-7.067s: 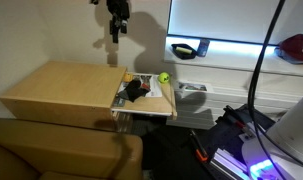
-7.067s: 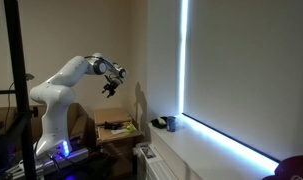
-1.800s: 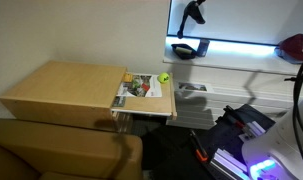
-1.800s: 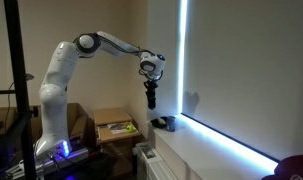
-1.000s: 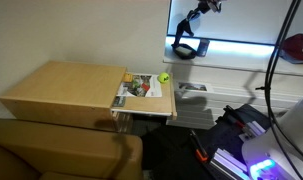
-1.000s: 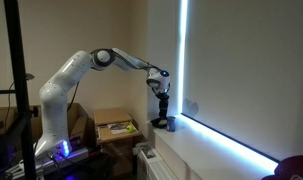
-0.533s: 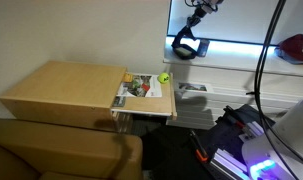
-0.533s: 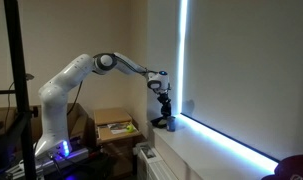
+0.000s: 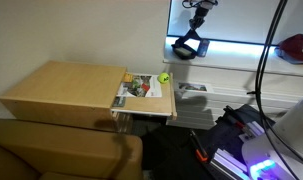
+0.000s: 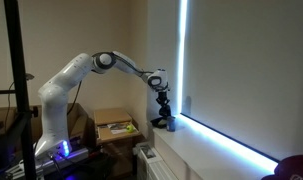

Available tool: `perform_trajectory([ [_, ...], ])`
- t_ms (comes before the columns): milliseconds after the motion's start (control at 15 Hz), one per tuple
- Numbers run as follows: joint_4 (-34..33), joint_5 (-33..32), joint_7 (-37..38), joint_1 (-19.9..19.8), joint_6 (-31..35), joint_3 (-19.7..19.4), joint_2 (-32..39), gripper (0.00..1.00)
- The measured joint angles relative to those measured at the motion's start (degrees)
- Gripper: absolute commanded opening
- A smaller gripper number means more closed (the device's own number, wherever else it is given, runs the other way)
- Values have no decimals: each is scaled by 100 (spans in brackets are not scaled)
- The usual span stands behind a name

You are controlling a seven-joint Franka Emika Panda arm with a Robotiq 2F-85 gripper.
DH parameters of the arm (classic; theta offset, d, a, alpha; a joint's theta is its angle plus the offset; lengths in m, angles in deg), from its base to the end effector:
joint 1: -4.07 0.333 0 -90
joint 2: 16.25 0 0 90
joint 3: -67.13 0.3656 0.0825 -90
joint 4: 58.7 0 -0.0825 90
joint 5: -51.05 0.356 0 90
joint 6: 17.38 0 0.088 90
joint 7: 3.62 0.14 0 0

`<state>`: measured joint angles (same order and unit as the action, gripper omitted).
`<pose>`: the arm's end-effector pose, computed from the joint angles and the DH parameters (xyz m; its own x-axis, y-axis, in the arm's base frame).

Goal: Move the sock from the drawer to the white table.

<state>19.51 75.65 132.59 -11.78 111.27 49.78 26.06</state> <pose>0.6810 -0.3498 0.3293 -0.9704 -0.0357 -0.2389 -0.0396 0.9992 0.0113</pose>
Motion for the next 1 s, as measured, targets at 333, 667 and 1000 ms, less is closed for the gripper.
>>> perform_trajectory([
  [333, 90, 350, 15, -144, 2, 639, 109, 1],
  [667, 148, 443, 85, -294, 79, 645, 426, 29],
  [1000, 199, 476, 77, -414, 305, 660, 507, 59],
])
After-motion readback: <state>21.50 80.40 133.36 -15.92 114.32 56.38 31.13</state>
